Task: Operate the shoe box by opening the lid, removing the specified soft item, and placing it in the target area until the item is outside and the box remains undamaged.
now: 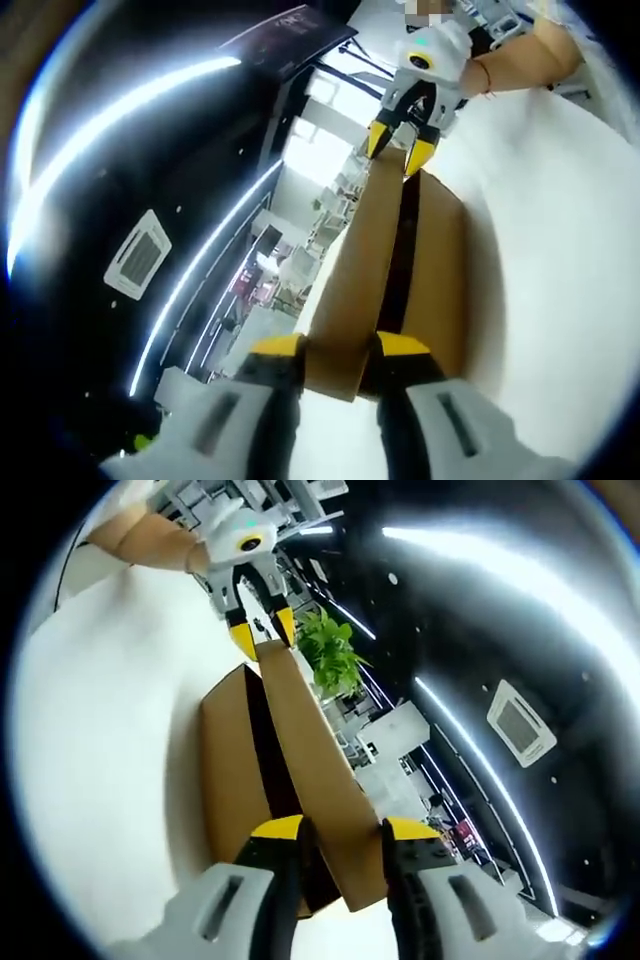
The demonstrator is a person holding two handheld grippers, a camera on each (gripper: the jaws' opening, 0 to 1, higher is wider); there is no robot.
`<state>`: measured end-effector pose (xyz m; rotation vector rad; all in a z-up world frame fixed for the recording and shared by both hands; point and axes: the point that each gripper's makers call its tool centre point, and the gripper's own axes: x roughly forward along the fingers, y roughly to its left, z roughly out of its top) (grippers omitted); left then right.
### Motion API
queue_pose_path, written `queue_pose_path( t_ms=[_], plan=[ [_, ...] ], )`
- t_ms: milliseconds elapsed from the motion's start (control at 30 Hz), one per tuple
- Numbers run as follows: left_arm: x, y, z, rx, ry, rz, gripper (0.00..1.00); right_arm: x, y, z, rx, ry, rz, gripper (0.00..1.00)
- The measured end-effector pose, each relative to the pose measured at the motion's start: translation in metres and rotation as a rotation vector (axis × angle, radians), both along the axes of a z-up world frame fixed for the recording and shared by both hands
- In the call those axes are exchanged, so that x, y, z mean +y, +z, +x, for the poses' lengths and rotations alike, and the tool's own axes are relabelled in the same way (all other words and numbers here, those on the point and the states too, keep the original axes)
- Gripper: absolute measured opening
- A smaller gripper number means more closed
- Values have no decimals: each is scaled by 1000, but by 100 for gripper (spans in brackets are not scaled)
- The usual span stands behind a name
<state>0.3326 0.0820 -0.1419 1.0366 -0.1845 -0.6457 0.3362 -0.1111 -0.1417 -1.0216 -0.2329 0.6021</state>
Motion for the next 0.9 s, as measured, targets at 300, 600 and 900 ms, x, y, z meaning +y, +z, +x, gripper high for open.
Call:
queue_pose_path(
  t_ms=[300, 600, 900],
  plan=[
    [-3, 6, 1, -34, 0, 16, 19, 2, 10, 3, -26, -1, 15, 28],
    [-3, 11, 3, -72, 14, 21, 19, 4, 12, 1, -40, 4, 21, 23],
    [-3, 14, 2, -82, 16, 11, 19, -26, 13, -3, -65, -63, 124, 25]
  ],
)
